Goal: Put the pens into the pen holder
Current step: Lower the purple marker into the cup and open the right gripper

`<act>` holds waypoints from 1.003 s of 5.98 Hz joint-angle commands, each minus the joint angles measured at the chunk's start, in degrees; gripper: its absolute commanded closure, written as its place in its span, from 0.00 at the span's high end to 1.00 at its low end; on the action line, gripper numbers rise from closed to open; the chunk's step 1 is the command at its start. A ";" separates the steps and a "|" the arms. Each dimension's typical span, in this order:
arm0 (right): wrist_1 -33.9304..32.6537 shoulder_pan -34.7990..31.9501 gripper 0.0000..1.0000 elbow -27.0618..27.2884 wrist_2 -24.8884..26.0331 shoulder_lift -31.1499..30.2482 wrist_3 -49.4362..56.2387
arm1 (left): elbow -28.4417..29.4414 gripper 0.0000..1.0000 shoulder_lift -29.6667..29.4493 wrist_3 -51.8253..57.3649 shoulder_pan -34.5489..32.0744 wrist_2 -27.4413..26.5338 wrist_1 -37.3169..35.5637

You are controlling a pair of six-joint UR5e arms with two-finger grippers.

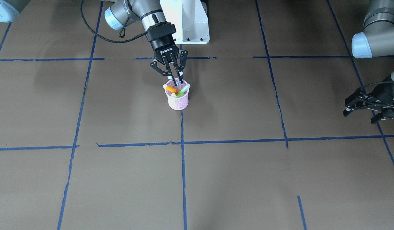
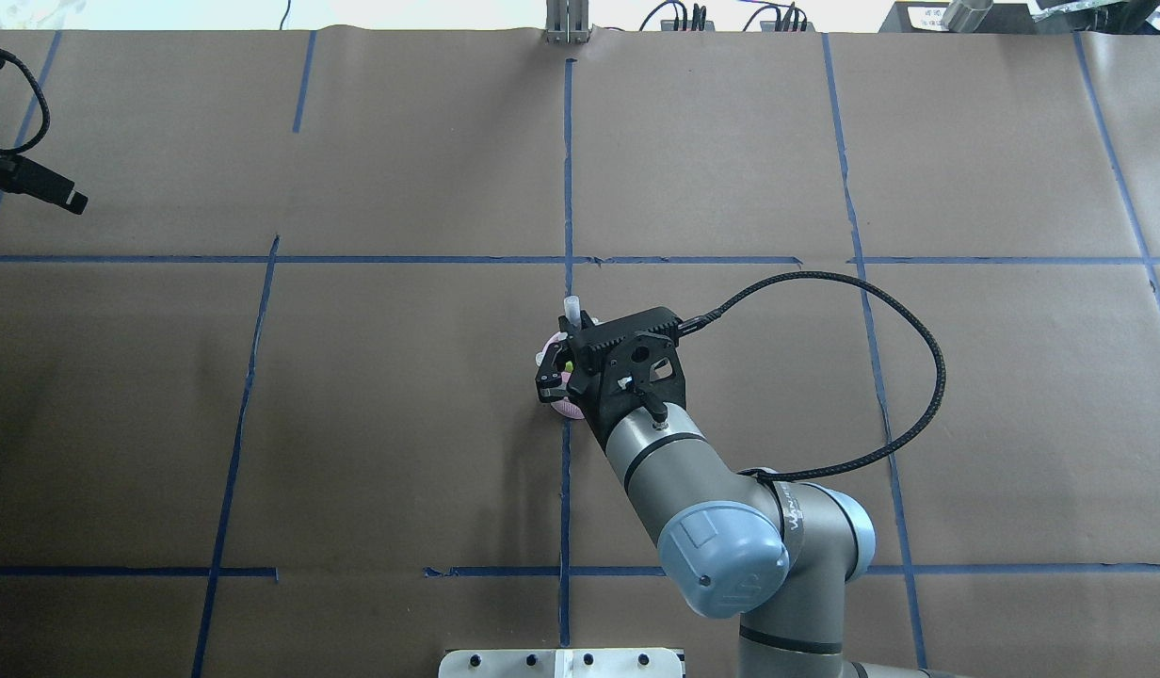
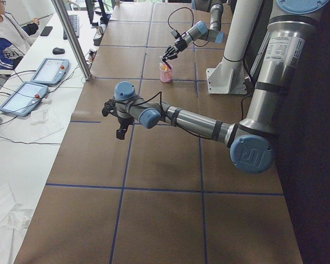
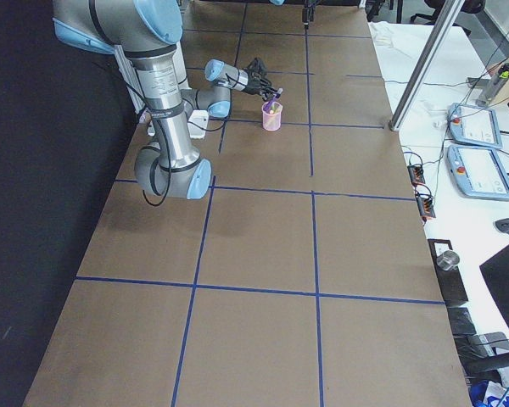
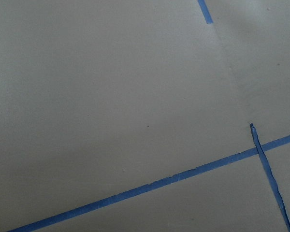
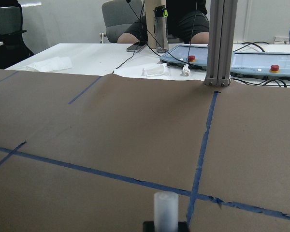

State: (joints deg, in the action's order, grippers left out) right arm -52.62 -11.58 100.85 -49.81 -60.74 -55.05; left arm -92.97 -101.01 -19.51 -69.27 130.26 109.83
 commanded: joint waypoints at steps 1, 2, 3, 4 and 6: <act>0.06 -0.46 0.02 -0.66 0.15 0.18 -0.06 | 0.07 1.00 0.03 0.00 0.01 0.00 0.03; 0.50 -1.33 0.02 -2.83 -0.11 2.10 -0.06 | -0.01 1.00 0.03 0.00 0.01 0.00 0.03; 0.76 -1.43 0.02 -4.42 -0.11 3.51 -0.06 | 0.07 1.00 0.03 0.00 0.01 0.00 0.03; 0.77 -1.43 0.03 -4.53 -0.20 3.52 -0.06 | 0.07 1.00 0.03 0.00 -0.08 0.00 0.03; 3.46 -1.52 1.00 -4.26 -0.29 2.92 -0.41 | -0.01 1.00 -0.06 0.00 0.01 0.09 -0.06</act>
State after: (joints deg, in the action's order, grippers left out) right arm -51.00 -13.03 96.49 -50.03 -57.44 -55.49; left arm -92.92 -101.00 -19.51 -69.32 130.32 109.84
